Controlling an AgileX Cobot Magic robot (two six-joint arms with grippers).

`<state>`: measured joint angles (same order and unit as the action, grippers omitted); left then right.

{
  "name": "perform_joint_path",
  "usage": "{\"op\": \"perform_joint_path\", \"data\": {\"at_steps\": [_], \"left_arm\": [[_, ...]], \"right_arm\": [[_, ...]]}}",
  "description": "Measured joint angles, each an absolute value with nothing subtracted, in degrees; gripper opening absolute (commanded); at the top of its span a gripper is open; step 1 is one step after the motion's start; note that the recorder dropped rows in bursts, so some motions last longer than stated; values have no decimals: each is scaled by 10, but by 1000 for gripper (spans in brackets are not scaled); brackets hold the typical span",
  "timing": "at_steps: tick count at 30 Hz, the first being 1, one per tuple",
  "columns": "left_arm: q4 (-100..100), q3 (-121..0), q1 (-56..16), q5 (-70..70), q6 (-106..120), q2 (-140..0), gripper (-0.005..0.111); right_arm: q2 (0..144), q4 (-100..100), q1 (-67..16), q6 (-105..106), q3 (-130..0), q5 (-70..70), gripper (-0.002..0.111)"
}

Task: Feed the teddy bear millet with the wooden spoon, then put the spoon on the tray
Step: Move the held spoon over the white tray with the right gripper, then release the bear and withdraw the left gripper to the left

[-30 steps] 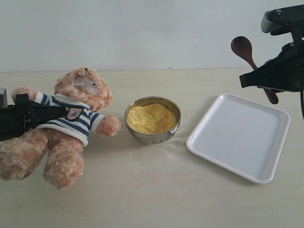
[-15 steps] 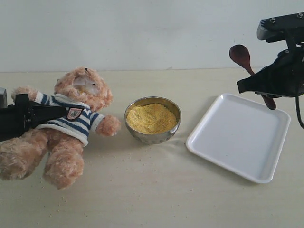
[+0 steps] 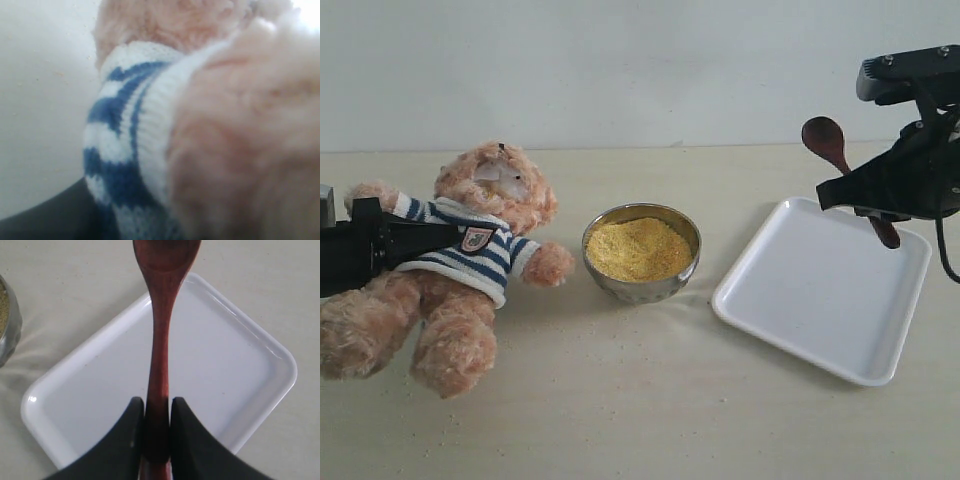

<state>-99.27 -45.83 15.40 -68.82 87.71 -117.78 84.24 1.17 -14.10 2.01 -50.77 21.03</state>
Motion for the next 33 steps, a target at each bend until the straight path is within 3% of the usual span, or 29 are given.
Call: {"op": "perform_joint_path", "data": {"at_steps": [8, 10, 11, 14, 15, 17, 25, 33], "left_arm": [[-993, -458, 154, -688, 878, -1178, 10], [-993, -458, 151, -688, 880, -1178, 23], [-993, -458, 147, -688, 882, -1178, 39], [-993, -458, 125, -688, 894, -1178, 69], [-993, -458, 120, -688, 898, -1178, 86], [-991, -458, 115, -688, 903, -1178, 96], [-993, -458, 116, -690, 906, -1178, 97], [-997, -458, 193, -690, 917, -1178, 97]], "right_arm": [[870, 14, -141, 20, -508, 203, 0], [873, 15, -141, 20, -508, 202, 0], [873, 15, -141, 20, -508, 202, 0], [873, 15, -141, 20, -508, 202, 0], [873, 15, -141, 20, -508, 202, 0], [873, 15, -141, 20, -508, 202, 0], [873, 15, -141, 20, -508, 202, 0], [873, 17, -141, 20, -508, 202, 0]]}}
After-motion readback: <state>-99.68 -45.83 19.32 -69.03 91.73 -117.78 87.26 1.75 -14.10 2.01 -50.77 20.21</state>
